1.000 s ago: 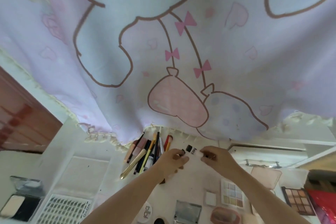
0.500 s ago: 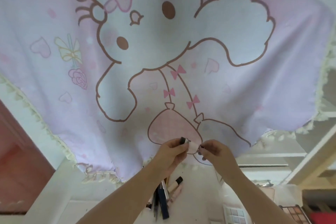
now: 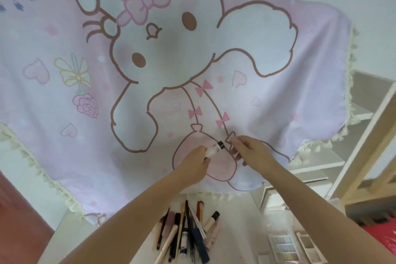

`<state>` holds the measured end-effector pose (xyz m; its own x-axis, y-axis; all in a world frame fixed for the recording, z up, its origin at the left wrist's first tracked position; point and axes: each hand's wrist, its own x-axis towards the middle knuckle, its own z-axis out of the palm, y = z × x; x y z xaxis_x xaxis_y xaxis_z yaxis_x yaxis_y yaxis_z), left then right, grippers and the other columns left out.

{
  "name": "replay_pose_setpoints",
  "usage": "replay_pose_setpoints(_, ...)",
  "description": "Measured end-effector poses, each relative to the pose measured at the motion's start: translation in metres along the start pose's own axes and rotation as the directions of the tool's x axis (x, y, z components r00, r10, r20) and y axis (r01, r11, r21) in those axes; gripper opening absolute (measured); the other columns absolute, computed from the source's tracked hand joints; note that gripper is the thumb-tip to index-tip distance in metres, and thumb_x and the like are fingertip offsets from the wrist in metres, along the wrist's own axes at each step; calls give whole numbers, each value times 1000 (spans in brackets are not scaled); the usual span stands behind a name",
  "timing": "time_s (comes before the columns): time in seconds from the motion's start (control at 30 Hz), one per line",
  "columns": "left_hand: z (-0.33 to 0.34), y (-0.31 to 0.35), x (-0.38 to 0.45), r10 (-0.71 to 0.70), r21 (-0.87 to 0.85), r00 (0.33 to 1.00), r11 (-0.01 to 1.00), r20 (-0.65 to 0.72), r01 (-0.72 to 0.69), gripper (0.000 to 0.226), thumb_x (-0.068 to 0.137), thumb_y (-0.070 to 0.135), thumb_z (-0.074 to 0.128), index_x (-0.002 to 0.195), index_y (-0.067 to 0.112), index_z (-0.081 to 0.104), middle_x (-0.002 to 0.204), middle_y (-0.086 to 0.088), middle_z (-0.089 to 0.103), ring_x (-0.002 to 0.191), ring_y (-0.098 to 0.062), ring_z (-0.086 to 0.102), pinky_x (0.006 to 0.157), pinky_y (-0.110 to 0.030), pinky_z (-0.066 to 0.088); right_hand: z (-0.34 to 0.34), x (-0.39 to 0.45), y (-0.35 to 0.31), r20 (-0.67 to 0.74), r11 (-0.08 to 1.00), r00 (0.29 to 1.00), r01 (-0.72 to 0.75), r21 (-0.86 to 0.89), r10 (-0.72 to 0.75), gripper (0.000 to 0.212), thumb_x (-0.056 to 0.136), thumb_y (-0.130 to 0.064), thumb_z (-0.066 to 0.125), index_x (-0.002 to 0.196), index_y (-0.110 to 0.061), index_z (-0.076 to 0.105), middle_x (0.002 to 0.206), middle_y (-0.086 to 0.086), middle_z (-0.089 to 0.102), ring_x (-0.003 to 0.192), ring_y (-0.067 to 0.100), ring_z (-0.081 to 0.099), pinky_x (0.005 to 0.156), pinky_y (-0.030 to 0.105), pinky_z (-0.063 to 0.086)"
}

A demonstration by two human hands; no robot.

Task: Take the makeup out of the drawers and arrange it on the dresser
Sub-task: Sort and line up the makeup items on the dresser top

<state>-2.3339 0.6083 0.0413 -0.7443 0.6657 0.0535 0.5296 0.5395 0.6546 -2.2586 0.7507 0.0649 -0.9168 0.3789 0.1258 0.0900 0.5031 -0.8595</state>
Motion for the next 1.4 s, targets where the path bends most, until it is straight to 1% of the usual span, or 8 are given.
replay_pose_setpoints(0.17,-23,11,-3,208,381,978,902,32,-205,29,99,24,36,116,2,45,80,1,49,63,-12,39,52,-21,27,10,13,-22,80,987,995,-46,-152,59,50,96,-39,33,55,-15,46,51,1,49,43,11,43,36,7,31)
replay_pose_setpoints(0.37,-47,6,4,470,754,872,621,-139,-214,33,75,45,65,64,15,58,43,1,55,29,-5,45,29,-15,26,17,21,-44,23,987,995,-96,130,94,50,95,-32,41,49,-13,40,31,-8,37,25,3,32,39,14,28)
replay_pose_setpoints(0.5,-53,13,5,428,436,899,828,-87,-352,43,98,38,30,108,1,48,73,0,50,65,-20,49,54,-18,32,14,14,-49,-119,981,985,142,134,-126,53,96,-26,39,65,14,55,54,12,37,46,12,35,51,24,29)
replay_pose_setpoints(0.67,-61,29,-2,391,109,920,914,20,-391,24,98,22,35,77,12,38,58,6,33,50,-7,31,51,-19,28,8,9,-49,-154,934,933,342,105,-325,64,85,-44,33,59,13,49,52,11,36,46,12,36,63,-5,34)
replay_pose_setpoints(0.8,-59,34,-3,316,-95,943,947,102,-307,31,99,22,31,68,19,35,54,5,35,40,-1,36,46,-11,30,5,11,-42,-165,932,927,353,76,-338,59,86,-40,33,60,9,53,50,8,36,45,9,38,53,3,34)
replay_pose_setpoints(1.07,-44,43,5,297,765,953,600,60,-236,39,100,38,19,115,8,41,99,-6,55,82,-25,55,64,-26,32,-6,18,-44,49,976,982,-185,113,181,53,97,-35,33,49,-13,38,35,-3,36,24,4,30,30,14,23)
replay_pose_setpoints(1.27,-49,35,0,224,48,965,971,135,-232,33,101,25,23,78,12,44,61,5,42,53,-8,38,49,-14,29,9,6,-31,-194,990,977,109,91,-90,50,92,-21,32,43,-15,26,40,-4,29,38,10,28,39,18,22)
replay_pose_setpoints(1.4,-39,38,-15,139,-450,961,893,239,-17,40,100,26,22,66,15,39,39,13,35,35,1,28,39,-10,24,5,6,-28,-179,906,889,421,-44,-422,38,80,-35,25,43,-27,20,30,-3,27,38,7,39,39,14,25)
